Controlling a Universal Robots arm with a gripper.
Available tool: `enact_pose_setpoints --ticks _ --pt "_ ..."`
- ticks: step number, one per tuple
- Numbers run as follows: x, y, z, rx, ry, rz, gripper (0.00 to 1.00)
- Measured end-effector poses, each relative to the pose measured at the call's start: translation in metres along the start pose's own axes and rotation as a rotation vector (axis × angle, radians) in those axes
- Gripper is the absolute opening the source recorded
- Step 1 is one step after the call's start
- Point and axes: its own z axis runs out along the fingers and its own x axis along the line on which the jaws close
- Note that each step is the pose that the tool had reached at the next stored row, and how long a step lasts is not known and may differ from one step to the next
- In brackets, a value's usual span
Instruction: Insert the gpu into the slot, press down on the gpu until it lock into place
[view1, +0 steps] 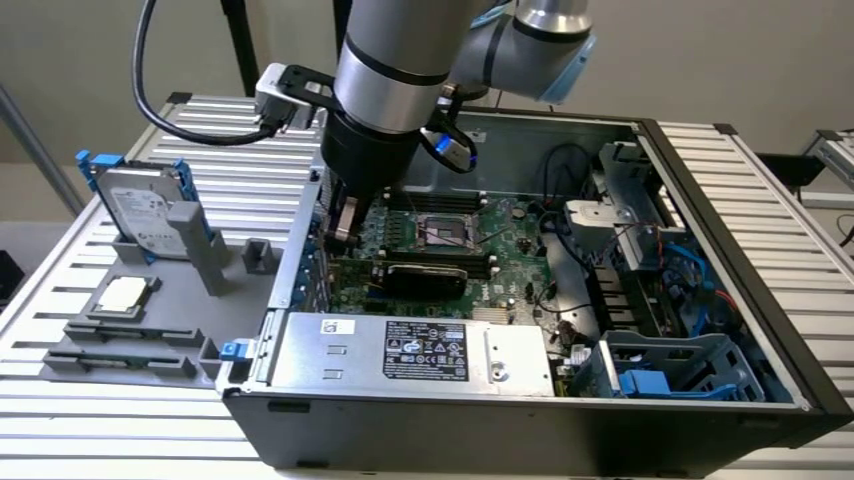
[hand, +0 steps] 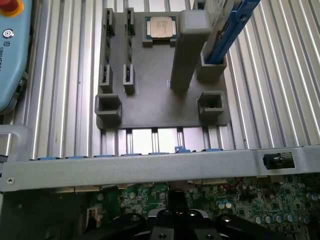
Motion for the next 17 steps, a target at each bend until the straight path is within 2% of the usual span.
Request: enact_pose_setpoints --ticks 17 --pt "-0.0092 0.0009 -0.0003 -0.0021 0.0057 0.010 0.11"
